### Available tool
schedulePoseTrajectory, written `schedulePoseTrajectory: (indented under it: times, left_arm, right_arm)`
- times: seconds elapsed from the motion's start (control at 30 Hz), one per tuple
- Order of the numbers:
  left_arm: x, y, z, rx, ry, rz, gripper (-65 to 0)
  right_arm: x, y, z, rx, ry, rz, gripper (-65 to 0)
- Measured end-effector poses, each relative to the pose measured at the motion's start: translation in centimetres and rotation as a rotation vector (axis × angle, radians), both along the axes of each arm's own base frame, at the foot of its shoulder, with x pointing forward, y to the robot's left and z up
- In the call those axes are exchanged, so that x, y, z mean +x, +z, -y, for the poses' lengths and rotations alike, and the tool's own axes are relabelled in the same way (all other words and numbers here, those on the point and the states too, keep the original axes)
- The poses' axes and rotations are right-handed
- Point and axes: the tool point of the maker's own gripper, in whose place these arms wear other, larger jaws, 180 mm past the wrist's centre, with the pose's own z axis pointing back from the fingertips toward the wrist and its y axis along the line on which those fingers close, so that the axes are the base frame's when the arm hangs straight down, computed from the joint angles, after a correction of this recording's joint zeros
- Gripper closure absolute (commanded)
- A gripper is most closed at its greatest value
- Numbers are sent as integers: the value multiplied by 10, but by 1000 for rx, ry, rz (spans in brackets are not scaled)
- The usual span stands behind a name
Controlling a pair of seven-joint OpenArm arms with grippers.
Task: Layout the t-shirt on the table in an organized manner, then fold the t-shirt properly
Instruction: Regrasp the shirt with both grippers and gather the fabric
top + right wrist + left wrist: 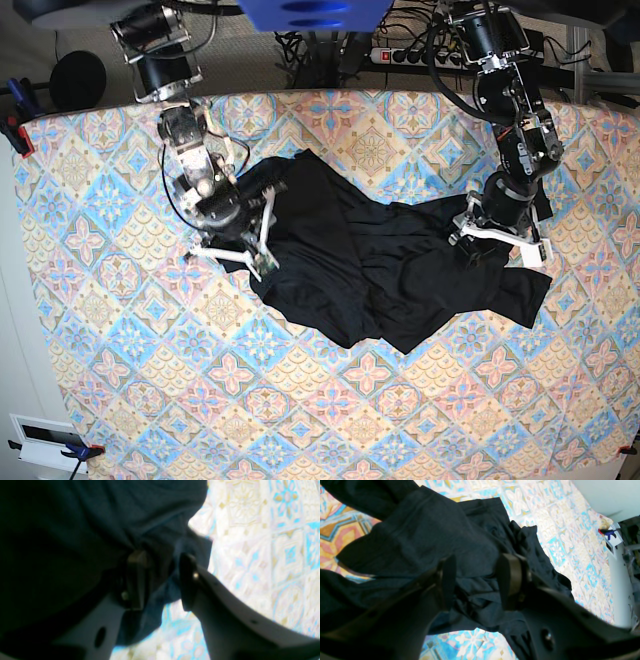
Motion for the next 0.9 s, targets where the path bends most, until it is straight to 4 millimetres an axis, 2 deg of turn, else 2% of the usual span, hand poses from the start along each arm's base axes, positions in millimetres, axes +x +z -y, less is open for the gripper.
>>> schedulePoseTrajectory:
  times: [0.1, 0.23, 0.33, 0.43, 0.6, 0.77, 0.83, 0.9]
  left_arm:
    - [0, 0, 1, -2, -1, 1, -278]
    - [0, 0, 0, 2, 1, -1, -278]
    - [0, 0, 0, 2, -2, 0, -278]
    - [0, -1, 0, 6, 0, -2, -278]
    - [0, 0, -3, 10, 4, -2, -278]
    - [-1, -1, -4, 12, 5, -4, -278]
    - [-1, -1, -4, 14, 5, -4, -278]
    - [-1, -1, -4, 15, 6, -5, -279]
  right_arm:
    - [22, 20, -19, 53, 0, 62, -256]
    - [22, 23, -45, 113, 10, 43, -277]
    - [23, 23, -56, 128, 11, 34, -277]
    - [35, 39, -69, 162, 23, 76, -277]
    - [41, 46, -67, 149, 22, 91, -277]
    - [59, 68, -67, 153, 26, 148, -277]
    - [68, 67, -71, 147, 29, 139, -277]
    - [76, 71, -93, 170, 48, 158, -277]
